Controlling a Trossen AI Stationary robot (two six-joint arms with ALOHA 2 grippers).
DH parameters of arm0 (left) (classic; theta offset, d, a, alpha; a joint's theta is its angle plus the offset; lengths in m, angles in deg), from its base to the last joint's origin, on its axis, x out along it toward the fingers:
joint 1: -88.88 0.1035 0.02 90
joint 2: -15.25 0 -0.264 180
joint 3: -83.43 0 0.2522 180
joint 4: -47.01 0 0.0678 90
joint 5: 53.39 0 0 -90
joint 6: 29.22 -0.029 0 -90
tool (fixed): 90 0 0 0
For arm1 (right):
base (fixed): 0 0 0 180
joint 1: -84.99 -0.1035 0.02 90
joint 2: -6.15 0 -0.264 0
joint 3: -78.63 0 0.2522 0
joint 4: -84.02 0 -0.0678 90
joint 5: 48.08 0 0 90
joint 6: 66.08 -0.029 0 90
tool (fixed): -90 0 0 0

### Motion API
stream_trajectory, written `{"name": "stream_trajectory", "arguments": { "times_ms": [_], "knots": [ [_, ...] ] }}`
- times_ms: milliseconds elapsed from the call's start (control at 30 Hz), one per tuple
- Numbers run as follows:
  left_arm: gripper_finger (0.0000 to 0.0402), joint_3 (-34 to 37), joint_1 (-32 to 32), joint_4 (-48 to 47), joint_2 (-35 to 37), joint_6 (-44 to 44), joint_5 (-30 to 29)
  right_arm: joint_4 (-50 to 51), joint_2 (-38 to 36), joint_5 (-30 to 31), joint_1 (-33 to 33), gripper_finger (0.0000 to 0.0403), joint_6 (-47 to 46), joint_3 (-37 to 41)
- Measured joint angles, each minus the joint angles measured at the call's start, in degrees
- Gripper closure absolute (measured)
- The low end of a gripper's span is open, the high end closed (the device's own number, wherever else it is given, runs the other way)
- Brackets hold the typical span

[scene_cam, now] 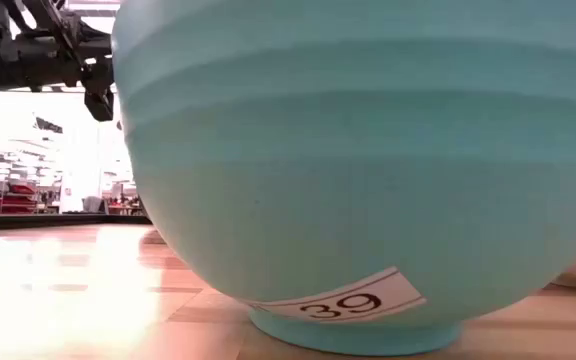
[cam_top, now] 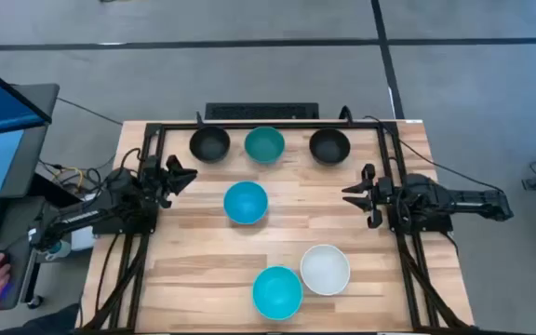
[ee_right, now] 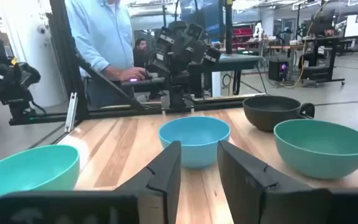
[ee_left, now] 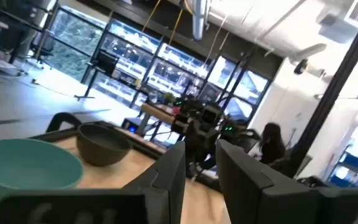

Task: Nest bowls inside each other

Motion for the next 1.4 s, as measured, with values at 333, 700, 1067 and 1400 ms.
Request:
{"name": "stream_trajectory", "arguments": {
  "times_ms": [333,700,1067,1400],
  "knots": [
    [0.0321,-0.4,0.0,-0.4,0.0,19.2,5.0,0.0,0.0,0.0,0.0,0.0274,7.8,0.0],
    [0.0321,-0.5,-0.1,-0.8,0.0,0.0,5.4,-6.4,0.0,5.5,0.0,0.0274,-20.6,0.0],
    [0.0321,-15.3,-0.1,-16.1,-3.4,-6.5,0.1,-19.5,0.3,5.5,-4.0,0.0274,-13.6,-8.7],
    [0.0321,-38.4,-0.1,-32.2,-25.7,-7.4,2.0,-17.7,8.4,3.9,-8.0,0.0274,-13.6,-15.8]
  ]
}}
